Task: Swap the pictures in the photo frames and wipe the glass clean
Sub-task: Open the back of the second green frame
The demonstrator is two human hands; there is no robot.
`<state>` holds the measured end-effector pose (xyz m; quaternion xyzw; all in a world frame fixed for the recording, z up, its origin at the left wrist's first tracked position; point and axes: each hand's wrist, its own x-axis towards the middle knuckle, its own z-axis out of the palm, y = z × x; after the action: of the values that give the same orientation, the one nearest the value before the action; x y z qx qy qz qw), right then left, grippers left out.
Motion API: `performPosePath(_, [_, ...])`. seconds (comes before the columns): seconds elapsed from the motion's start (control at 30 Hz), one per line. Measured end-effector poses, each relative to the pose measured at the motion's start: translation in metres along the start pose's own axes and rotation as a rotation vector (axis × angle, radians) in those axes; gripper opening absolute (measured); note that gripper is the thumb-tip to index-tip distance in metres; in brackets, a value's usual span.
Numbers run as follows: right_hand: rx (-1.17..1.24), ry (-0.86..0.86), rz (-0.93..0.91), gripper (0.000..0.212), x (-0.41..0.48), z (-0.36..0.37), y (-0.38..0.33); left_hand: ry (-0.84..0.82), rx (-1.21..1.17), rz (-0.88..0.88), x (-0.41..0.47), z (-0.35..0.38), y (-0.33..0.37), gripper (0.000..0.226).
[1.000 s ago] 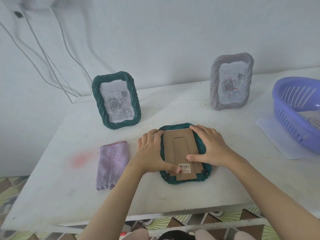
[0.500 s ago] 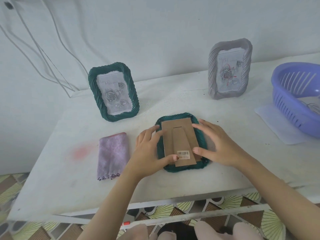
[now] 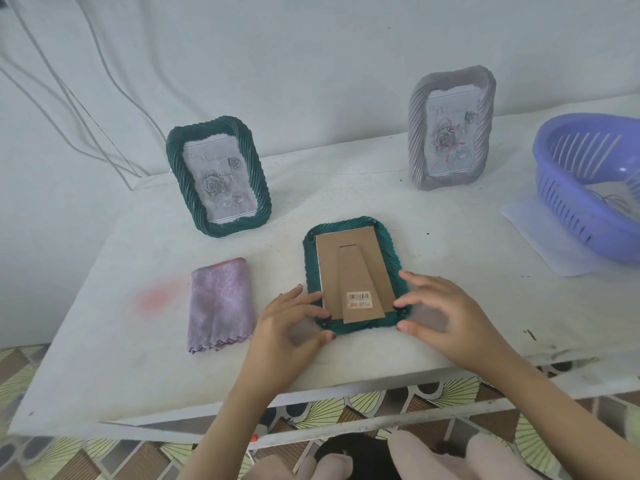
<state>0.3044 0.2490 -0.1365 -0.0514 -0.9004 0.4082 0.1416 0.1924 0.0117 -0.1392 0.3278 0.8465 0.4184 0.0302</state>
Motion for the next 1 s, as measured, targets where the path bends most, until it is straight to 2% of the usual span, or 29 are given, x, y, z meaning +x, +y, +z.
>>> performPosePath(0.5, [-0.192,-0.148,-0.055,0.019,0.002,0.000,-0.001,-0.128,0.075,0.015,0.007,-0.003,0.005,0.014])
performPosePath(0.67, [-0.180,-0.157,-0.078,0.012,0.000,-0.001,-0.007,-0.160,0.113,0.033,0.010,-0.008,0.010,0.022])
performPosePath(0.77, [-0.078,-0.086,-0.034,0.023,0.003,-0.004,-0.012,-0.116,0.003,-0.038,0.013,-0.007,0.019,0.027])
performPosePath(0.83, [-0.060,-0.028,0.010,0.032,0.009,-0.003,-0.013,-0.045,-0.006,-0.041,0.017,-0.003,0.024,0.037])
performPosePath(0.9, [-0.062,-0.012,0.060,0.039,0.018,-0.001,-0.015,-0.022,0.055,-0.028,0.023,0.001,0.027,0.064])
performPosePath(1.0, [-0.031,-0.006,0.115,0.044,0.030,0.004,-0.019,-0.108,0.147,-0.127,0.029,0.007,0.030,0.091])
